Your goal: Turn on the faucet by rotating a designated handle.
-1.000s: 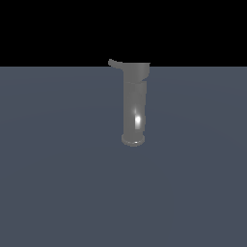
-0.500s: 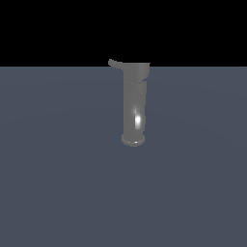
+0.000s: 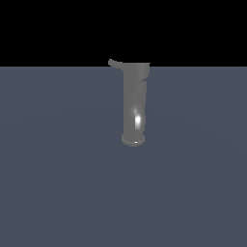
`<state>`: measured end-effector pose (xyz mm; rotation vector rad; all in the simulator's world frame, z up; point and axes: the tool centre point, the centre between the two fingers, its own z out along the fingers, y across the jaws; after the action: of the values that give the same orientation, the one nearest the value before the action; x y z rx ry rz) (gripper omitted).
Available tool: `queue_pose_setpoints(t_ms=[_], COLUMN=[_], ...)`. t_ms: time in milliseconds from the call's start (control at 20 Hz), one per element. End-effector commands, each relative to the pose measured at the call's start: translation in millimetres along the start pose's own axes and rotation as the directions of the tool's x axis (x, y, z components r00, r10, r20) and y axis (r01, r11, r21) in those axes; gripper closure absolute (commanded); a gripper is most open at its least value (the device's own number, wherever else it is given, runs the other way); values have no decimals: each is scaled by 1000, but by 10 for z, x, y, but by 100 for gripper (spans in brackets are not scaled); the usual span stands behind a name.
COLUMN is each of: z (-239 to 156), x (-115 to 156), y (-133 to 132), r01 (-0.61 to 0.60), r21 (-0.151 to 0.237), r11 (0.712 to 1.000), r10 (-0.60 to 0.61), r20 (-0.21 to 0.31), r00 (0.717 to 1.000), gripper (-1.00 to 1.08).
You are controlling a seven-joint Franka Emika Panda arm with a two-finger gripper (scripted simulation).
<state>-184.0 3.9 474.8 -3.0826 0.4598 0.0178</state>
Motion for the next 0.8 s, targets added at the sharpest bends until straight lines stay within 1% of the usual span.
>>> queue_pose_setpoints(t_ms=[0, 200, 400, 550, 750], z=[31, 95, 175, 246, 355], x=[138, 358, 578, 742, 959], y=[-49, -126, -204, -262, -339], r01=[-63, -165, -266, -342, -439], r21=[11, 24, 33, 36, 36], r11=[998, 986, 963, 939, 898], r10=[63, 165, 266, 341, 438], r20=[5, 15, 25, 33, 42], r00=[998, 986, 964, 940, 898], gripper=[108, 108, 108, 108, 108])
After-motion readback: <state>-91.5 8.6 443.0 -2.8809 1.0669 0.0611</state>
